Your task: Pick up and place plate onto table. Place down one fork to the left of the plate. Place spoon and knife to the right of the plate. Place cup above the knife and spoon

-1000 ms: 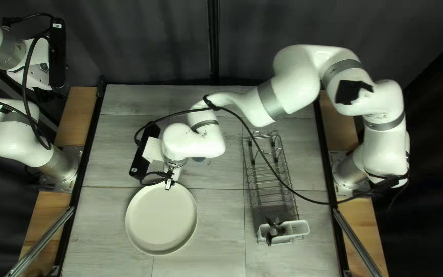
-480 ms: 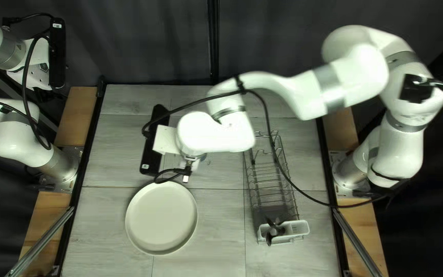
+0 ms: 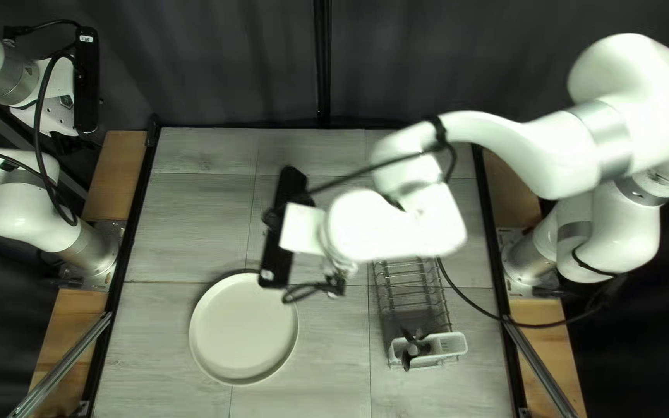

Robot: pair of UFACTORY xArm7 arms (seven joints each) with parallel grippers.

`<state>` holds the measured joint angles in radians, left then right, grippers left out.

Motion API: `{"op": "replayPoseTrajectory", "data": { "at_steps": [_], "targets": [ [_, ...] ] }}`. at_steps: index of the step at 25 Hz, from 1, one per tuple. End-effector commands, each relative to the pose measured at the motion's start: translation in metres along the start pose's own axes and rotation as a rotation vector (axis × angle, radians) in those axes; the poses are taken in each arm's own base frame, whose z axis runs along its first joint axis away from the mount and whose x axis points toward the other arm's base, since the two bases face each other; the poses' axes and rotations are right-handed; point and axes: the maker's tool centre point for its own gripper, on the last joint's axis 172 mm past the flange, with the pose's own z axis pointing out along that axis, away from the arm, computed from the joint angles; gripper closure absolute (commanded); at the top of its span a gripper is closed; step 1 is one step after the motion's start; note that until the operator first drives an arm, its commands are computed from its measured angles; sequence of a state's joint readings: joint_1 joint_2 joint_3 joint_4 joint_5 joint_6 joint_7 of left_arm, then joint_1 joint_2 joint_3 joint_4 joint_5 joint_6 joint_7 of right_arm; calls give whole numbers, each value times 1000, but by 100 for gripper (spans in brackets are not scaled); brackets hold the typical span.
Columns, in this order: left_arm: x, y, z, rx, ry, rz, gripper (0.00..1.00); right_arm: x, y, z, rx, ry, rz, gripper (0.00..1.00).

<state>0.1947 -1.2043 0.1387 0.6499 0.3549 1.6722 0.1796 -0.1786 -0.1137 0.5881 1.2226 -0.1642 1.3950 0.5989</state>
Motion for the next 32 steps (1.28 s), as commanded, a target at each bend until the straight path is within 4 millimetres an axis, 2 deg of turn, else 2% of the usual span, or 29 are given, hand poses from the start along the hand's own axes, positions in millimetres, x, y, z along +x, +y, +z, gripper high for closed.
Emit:
{"op": "replayPoseTrajectory", "data": {
  "at_steps": [1, 7, 13, 17, 22, 32],
  "targets": [
    [0, 0, 0, 0, 0, 0, 0, -35, -18, 9, 13, -55, -70, 0],
    [0, 0, 0, 0, 0, 0, 0, -56, -38, 23, 54, -127, -155, 0],
    [0, 0, 0, 0, 0, 0, 0, -61, -43, 33, 104, -170, -151, 0],
    [0, 0, 0, 0, 0, 0, 0, -64, -55, 47, 131, -210, -126, 0],
    [0, 0, 0, 0, 0, 0, 0, -72, -56, 64, 168, -262, -113, 0],
    [0, 0, 0, 0, 0, 0, 0, -85, -74, 78, 194, -320, -169, 0]
  ]
}}
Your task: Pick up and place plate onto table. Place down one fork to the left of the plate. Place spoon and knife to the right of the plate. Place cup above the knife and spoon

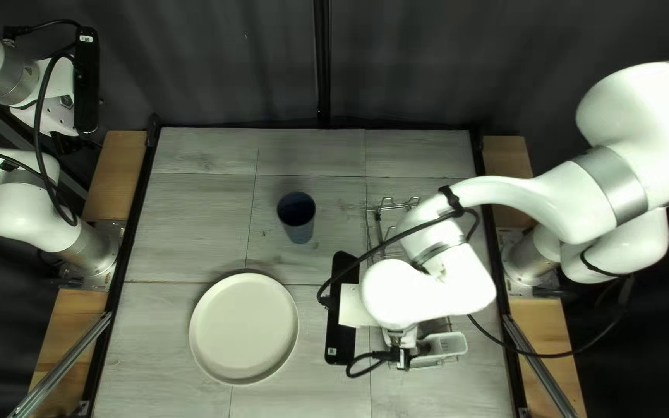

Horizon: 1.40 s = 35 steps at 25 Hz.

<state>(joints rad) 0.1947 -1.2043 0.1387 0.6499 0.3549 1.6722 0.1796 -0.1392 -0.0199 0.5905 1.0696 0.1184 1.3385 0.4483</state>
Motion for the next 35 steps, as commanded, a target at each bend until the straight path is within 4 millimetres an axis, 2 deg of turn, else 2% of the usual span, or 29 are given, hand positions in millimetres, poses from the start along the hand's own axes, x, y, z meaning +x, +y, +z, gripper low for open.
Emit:
{"op": "replayPoseTrajectory", "data": {
  "at_steps": [1, 4, 7, 8, 9, 14, 16, 31, 35],
  "targets": [
    [0, 0, 0, 0, 0, 0, 0, 1, -2, 5, 1, -13, -20, 0],
    [0, 0, 0, 0, 0, 0, 0, 5, -2, 6, 2, -17, -23, 2],
    [0, 0, 0, 0, 0, 0, 0, 6, 0, 6, 3, -17, -19, 14],
    [0, 0, 0, 0, 0, 0, 0, 6, 0, 7, 3, -18, -18, 68],
    [0, 0, 0, 0, 0, 0, 0, 6, 0, 7, 3, -17, -16, 100],
    [0, 0, 0, 0, 0, 0, 0, 3, 2, 1, -7, -19, -3, 100],
    [0, 0, 0, 0, 0, 0, 0, -1, 3, -10, -16, -18, 5, 100],
    [0, 0, 0, 0, 0, 0, 0, -41, 17, -104, -128, 14, 122, 100],
    [0, 0, 0, 0, 0, 0, 0, -50, 29, -133, -151, 24, 156, 100]
  ]
}}
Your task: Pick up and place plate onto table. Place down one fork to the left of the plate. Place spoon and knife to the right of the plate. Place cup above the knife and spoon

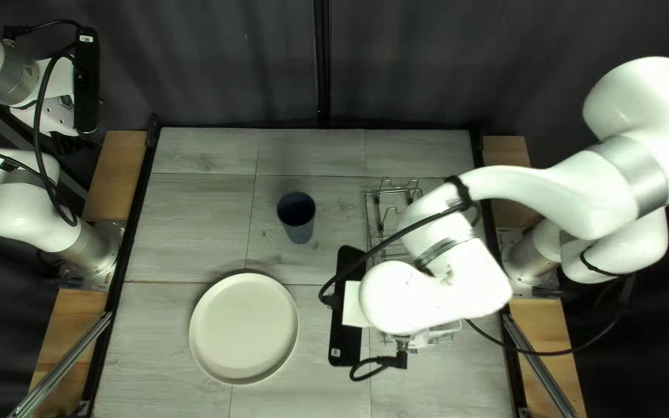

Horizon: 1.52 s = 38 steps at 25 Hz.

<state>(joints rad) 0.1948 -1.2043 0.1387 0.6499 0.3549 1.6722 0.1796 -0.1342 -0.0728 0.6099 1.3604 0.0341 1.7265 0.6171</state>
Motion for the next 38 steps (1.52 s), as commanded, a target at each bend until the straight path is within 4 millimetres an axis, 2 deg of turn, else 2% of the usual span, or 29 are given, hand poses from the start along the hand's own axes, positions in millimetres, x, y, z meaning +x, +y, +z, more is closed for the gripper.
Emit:
{"op": "replayPoseTrajectory", "data": {
  "at_steps": [1, 7, 10, 25, 28, 34, 36, 38],
  "targets": [
    [0, 0, 0, 0, 0, 0, 0, -6, 17, -26, -24, 12, 35, 100],
    [0, 0, 0, 0, 0, 0, 0, -10, 49, -63, -1, 38, 98, 100],
    [0, 0, 0, 0, 0, 0, 0, -5, 56, -80, 22, 60, 132, 100],
    [0, 0, 0, 0, 0, 0, 0, -5, 56, -83, 27, 71, 130, 100],
    [0, 0, 0, 0, 0, 0, 0, 22, 52, -90, 63, 71, 200, 100],
    [0, 0, 0, 0, 0, 0, 0, 52, 49, -99, 250, 11, 471, 100],
    [0, 0, 0, 0, 0, 0, 0, 64, 40, -98, 312, 11, 565, 100],
    [0, 0, 0, 0, 0, 0, 0, 78, 20, -94, 353, 3, 623, 100]
  ]
}}
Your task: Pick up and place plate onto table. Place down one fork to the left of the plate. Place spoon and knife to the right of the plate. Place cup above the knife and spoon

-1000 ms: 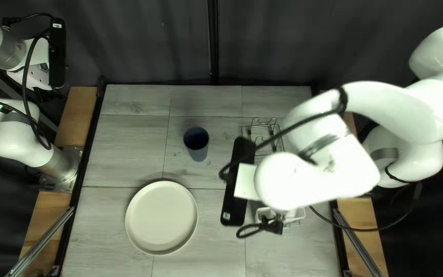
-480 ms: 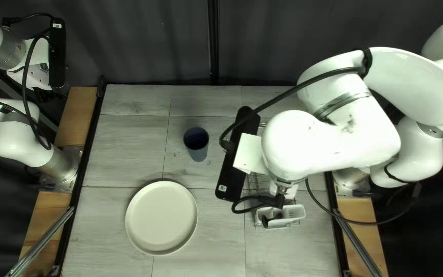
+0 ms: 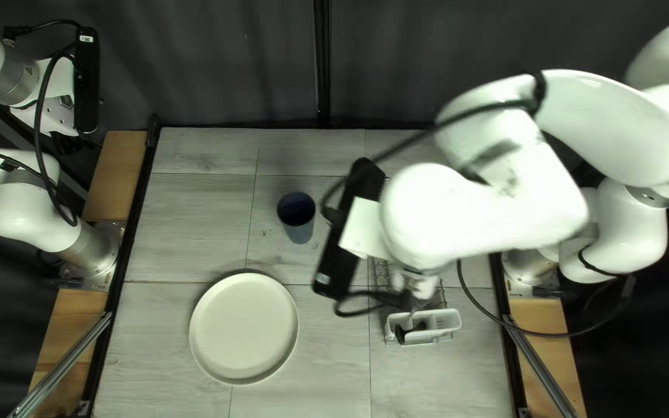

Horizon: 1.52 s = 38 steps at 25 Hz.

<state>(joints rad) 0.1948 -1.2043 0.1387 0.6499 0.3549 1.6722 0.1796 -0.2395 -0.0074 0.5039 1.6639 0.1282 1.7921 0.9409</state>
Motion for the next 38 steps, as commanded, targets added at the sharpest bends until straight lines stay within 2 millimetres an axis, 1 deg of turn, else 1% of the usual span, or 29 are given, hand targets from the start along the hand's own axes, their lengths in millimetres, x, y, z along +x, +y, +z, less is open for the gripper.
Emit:
{"op": "replayPoseTrajectory", "data": {
  "at_steps": [1, 8, 9, 11, 12, 14, 16, 17, 19, 21, 22, 28, 29, 31, 38],
  "targets": [
    [0, 0, 0, 0, 0, 0, 0, 11, -36, 14, 81, -26, 136, 100],
    [0, 0, 0, 0, 0, 0, 0, 11, -36, 14, 81, -26, 136, 100],
    [0, 0, 0, 0, 0, 0, 0, 16, -36, 19, 66, -6, 124, 100],
    [0, 0, 0, 0, 0, 0, 0, 23, -45, 25, 68, -14, 160, 100],
    [0, 0, 0, 0, 0, 0, 0, 28, -52, 28, 76, -32, 222, 100],
    [0, 0, 0, 0, 0, 0, 0, 37, -56, 35, 105, -67, 356, 100],
    [0, 0, 0, 0, 0, 0, 0, 41, -56, 41, 137, -91, 443, 100],
    [0, 0, 0, 0, 0, 0, 0, 44, -54, 47, 154, -107, 516, 100],
    [0, 0, 0, 0, 0, 0, 0, 45, -49, 57, 193, -126, 602, 100],
    [0, 0, 0, 0, 0, 0, 0, 49, -59, 69, 185, -128, 676, 100],
    [0, 0, 0, 0, 0, 0, 0, 49, -63, 71, 171, -129, 687, 100],
    [0, 0, 0, 0, 0, 0, 0, 49, -63, 71, 171, -129, 687, 100],
    [0, 0, 0, 0, 0, 0, 0, 55, -60, 78, 167, -122, 669, 100],
    [0, 0, 0, 0, 0, 0, 0, 61, -59, 84, 193, -162, 674, 100],
    [0, 0, 0, 0, 0, 0, 0, 76, -60, 104, 267, -291, 771, 100]
  ]
}}
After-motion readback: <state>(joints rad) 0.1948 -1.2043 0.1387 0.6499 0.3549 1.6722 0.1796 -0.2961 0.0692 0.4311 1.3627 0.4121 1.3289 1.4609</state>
